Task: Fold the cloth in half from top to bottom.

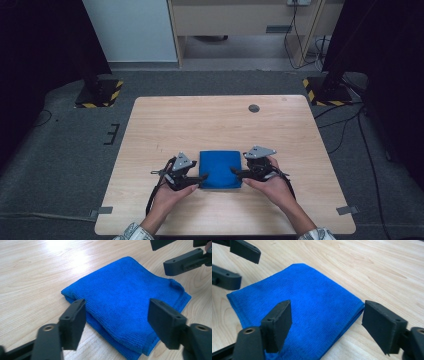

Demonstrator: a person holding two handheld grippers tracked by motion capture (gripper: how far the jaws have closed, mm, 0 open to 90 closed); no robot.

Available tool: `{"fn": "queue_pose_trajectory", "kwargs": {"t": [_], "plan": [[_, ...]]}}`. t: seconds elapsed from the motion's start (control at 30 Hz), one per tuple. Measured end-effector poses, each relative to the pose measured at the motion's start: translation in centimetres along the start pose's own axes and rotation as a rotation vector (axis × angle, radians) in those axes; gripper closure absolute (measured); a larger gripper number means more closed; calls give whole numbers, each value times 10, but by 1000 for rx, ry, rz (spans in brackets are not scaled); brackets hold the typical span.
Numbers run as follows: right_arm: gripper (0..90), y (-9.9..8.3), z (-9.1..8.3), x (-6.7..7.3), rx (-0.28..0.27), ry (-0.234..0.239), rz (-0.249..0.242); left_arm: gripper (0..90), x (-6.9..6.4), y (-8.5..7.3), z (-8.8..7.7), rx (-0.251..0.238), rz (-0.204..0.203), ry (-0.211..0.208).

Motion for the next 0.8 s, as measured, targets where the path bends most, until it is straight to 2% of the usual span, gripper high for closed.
{"fn": "queue_pose_trajectory", "kwargs": {"t": [0.13,0.2,0.37,0.6,0.8], "plan": [[155,5,-1,-1,-11,-6,9,193,3,2,1,5,-13,10],[134,7,-1,-2,-12,-9,27,174,4,3,0,2,-16,9],[99,10,-3,-4,-21,-7,26,146,6,5,-3,-10,-24,8],[86,13,-5,-7,-19,-1,16,100,10,7,-5,-13,-30,17],[85,17,-12,-15,-42,0,30,75,16,6,-6,-12,-39,23]]}}
Point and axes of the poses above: each handheld gripper's, and its own axes: z roughly forward along the jaws, y roughly out of its top, x roughly to its left, the point moved 2 cm from there along z, roughly forward along the jaws, and after that the axes turned 6 degrees about x, right-handed, at the moved point
